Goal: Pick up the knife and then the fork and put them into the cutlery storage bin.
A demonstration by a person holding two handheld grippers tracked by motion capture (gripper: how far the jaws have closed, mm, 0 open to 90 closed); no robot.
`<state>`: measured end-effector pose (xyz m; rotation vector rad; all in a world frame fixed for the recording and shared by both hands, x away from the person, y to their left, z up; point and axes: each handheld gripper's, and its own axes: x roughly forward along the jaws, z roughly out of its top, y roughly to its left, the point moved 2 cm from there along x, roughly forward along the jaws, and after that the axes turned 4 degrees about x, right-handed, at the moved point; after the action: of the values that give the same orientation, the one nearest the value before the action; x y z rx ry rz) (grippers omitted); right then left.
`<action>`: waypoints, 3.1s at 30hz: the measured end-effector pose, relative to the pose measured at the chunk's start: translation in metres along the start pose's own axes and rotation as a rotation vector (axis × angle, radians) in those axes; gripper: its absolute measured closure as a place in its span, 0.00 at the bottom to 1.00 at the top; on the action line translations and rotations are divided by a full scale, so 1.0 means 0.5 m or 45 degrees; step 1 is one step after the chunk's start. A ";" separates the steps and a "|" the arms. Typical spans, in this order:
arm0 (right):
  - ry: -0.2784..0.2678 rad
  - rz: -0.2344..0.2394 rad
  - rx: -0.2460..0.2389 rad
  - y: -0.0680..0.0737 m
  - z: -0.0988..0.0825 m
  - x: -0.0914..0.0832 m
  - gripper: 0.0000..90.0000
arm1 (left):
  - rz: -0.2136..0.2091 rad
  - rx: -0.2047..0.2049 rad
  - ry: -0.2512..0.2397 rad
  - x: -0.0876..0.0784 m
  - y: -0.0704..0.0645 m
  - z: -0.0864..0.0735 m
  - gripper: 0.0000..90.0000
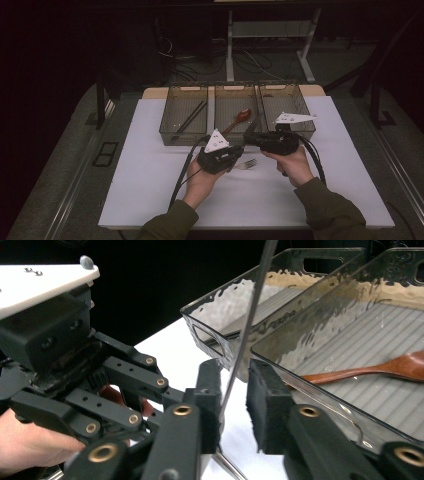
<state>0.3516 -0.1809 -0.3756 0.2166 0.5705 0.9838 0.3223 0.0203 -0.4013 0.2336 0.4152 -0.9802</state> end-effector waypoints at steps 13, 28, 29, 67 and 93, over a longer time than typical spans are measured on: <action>-0.028 0.037 0.014 0.008 0.005 0.005 0.97 | -0.011 -0.001 -0.014 0.001 -0.001 -0.001 0.88; 0.012 0.025 -0.010 0.011 0.001 0.001 0.97 | -0.093 -0.028 0.019 -0.019 0.012 -0.021 0.79; 0.020 0.023 -0.007 0.010 0.002 -0.002 0.97 | -0.100 -0.034 0.026 -0.024 0.014 -0.025 0.78; -0.069 -0.258 -0.060 -0.079 0.161 -0.190 0.97 | -0.086 -0.068 0.128 -0.184 0.081 -0.193 0.00; 0.069 -0.628 -0.051 -0.241 0.200 -0.216 0.97 | -0.082 -0.046 0.136 -0.186 0.077 -0.188 0.00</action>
<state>0.4476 -0.3288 -0.3048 0.0090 0.6156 0.5225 0.2872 0.1464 -0.4445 0.2414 0.5403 -1.0253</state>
